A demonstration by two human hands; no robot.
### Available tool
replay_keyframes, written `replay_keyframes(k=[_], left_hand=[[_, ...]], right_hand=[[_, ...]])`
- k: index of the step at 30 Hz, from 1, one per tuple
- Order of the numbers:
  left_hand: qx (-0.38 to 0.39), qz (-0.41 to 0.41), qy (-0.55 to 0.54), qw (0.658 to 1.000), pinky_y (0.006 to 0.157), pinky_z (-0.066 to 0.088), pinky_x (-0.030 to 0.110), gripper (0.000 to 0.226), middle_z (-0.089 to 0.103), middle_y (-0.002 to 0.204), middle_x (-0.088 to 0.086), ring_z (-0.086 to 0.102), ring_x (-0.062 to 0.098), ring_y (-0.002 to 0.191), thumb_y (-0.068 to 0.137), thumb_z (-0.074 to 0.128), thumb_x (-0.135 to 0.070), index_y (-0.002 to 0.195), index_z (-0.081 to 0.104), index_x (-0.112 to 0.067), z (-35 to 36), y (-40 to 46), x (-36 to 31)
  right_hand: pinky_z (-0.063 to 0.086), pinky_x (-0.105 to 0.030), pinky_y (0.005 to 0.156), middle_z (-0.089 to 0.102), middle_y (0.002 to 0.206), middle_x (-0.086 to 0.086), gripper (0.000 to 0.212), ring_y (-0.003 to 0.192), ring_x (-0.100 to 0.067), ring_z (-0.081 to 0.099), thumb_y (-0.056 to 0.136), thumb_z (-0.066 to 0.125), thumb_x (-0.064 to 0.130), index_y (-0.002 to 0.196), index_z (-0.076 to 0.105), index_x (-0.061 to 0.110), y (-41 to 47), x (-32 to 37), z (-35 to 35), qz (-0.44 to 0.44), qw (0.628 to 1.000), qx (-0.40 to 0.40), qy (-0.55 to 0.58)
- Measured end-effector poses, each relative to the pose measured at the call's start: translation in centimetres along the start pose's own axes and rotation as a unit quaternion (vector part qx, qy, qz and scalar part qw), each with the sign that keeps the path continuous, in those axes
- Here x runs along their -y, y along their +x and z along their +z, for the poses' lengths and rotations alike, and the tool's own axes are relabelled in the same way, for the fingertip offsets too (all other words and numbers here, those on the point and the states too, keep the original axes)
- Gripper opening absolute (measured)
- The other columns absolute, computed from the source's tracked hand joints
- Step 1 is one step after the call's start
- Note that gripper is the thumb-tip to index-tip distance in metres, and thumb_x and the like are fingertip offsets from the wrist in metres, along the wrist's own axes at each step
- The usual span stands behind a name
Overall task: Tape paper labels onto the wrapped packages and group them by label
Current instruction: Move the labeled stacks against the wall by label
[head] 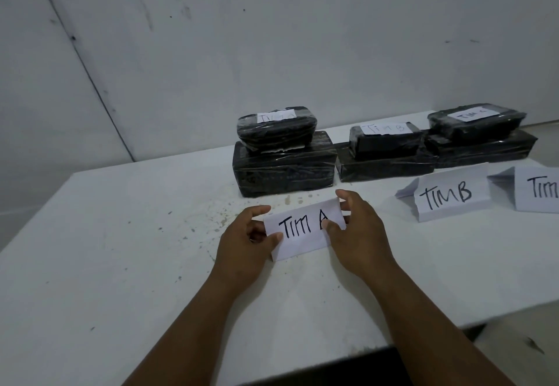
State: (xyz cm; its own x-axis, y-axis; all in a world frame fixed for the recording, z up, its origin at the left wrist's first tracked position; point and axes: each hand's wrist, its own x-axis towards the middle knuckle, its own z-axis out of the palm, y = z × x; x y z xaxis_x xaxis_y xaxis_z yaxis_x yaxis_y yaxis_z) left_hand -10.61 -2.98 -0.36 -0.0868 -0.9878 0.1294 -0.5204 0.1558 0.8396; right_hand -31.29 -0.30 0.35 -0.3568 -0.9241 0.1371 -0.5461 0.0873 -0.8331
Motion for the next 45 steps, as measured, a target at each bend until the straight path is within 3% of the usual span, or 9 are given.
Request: replay_keyframes(k=[7, 12, 18, 22, 29, 31, 37, 41, 45], left_hand=[[-0.017, -0.002, 0.02, 1.0, 0.06, 0.049, 0.005, 0.046, 0.07, 0.097, -0.015, 0.066, 0.004, 0.083, 0.086, 0.078, -0.038, 0.125, 0.055, -0.039, 0.2, 0.0, -0.2], [-0.154, -0.009, -0.009, 0.988, 0.061, 0.047, 0.02, 0.031, 0.063, 0.079, 0.0, 0.06, 0.016, 0.072, 0.089, 0.072, -0.045, 0.114, 0.059, -0.033, -0.5, 0.5, -0.8], [-0.216, 0.021, -0.003, 0.976, 0.094, 0.053, 0.041, 0.063, 0.052, 0.137, 0.002, 0.055, 0.02, 0.119, 0.085, 0.076, -0.047, 0.14, 0.046, -0.039, -1.7, 4.2, -1.6], [-0.162, 0.053, 0.03, 0.985, 0.115, 0.033, 0.044, 0.093, 0.029, 0.161, 0.004, 0.028, 0.022, 0.147, 0.082, 0.081, -0.042, 0.155, 0.024, -0.046, -2.4, 7.1, -2.1], [-0.075, 0.081, 0.123, 0.986, 0.117, 0.036, 0.051, 0.124, -0.01, 0.169, 0.005, 0.039, 0.03, 0.146, 0.078, 0.087, -0.026, 0.146, -0.009, -0.068, -2.0, 11.4, -2.6], [-0.072, 0.095, 0.157, 0.98, 0.113, 0.039, 0.049, 0.121, -0.005, 0.169, 0.005, 0.043, 0.031, 0.144, 0.081, 0.084, -0.025, 0.145, -0.01, -0.066, -1.8, 12.2, -2.4], [-0.12, 0.115, 0.178, 0.97, 0.107, 0.048, 0.047, 0.105, 0.043, 0.151, 0.004, 0.05, 0.027, 0.132, 0.083, 0.081, -0.021, 0.156, 0.012, -0.052, -1.7, 14.8, -1.1], [-0.131, 0.118, 0.193, 0.965, 0.104, 0.049, 0.045, 0.105, 0.049, 0.147, 0.004, 0.052, 0.027, 0.128, 0.083, 0.081, -0.023, 0.155, 0.012, -0.054, -1.9, 16.7, -0.7], [-0.132, 0.112, 0.195, 0.965, 0.1, 0.049, 0.043, 0.104, 0.051, 0.145, 0.004, 0.053, 0.027, 0.126, 0.082, 0.082, -0.024, 0.155, 0.015, -0.054, -2.1, 18.4, -0.4]], right_hand=[[0.05, -0.031, 0.097, 0.053, 0.145, -0.001, 0.064, 0.127, -0.019, 0.055, 0.094, 0.072, 0.033, 0.149, 0.041, 0.03, 0.1, 0.2, -0.1, 0.01, 1.0, -0.008, 0.013], [0.042, -0.025, 0.091, 0.045, 0.149, -0.001, 0.063, 0.132, -0.02, 0.05, 0.093, 0.069, 0.044, 0.149, 0.04, 0.033, 0.6, 1.3, -0.6, 0.003, 0.999, -0.044, 0.012], [0.043, -0.036, 0.104, 0.035, 0.151, -0.006, 0.074, 0.137, -0.026, 0.043, 0.09, 0.073, 0.041, 0.153, 0.035, 0.036, 4.7, 3.7, -1.7, -0.065, 0.997, -0.047, -0.009], [0.041, -0.042, 0.109, 0.021, 0.16, -0.01, 0.099, 0.141, -0.031, 0.038, 0.086, 0.081, 0.031, 0.157, 0.014, 0.049, 8.1, 5.3, -2.0, -0.089, 0.995, 0.001, -0.049], [0.056, -0.041, 0.083, 0.046, 0.124, -0.01, 0.145, 0.087, -0.021, 0.058, 0.072, 0.089, 0.004, 0.15, -0.019, 0.061, 12.3, 6.4, -1.3, -0.174, 0.971, 0.056, -0.156], [0.049, -0.041, 0.09, 0.047, 0.113, -0.007, 0.138, 0.092, -0.024, 0.058, 0.074, 0.087, 0.004, 0.156, -0.012, 0.054, 13.4, 6.5, -1.0, -0.175, 0.963, 0.061, -0.195], [0.048, -0.035, 0.082, 0.048, 0.107, -0.005, 0.105, 0.105, -0.028, 0.059, 0.081, 0.074, -0.002, 0.159, 0.019, 0.041, 17.2, 6.0, 0.9, -0.192, 0.952, 0.064, -0.23], [0.038, -0.03, 0.081, 0.042, 0.103, -0.002, 0.101, 0.107, -0.028, 0.056, 0.083, 0.072, -0.002, 0.16, 0.02, 0.039, 19.5, 6.2, 2.1, -0.202, 0.952, 0.062, -0.222], [0.046, -0.036, 0.084, 0.047, 0.103, -0.005, 0.102, 0.105, -0.031, 0.059, 0.081, 0.074, 0.0, 0.159, 0.022, 0.039, 21.4, 6.3, 3.1, -0.199, 0.952, 0.057, -0.224]])
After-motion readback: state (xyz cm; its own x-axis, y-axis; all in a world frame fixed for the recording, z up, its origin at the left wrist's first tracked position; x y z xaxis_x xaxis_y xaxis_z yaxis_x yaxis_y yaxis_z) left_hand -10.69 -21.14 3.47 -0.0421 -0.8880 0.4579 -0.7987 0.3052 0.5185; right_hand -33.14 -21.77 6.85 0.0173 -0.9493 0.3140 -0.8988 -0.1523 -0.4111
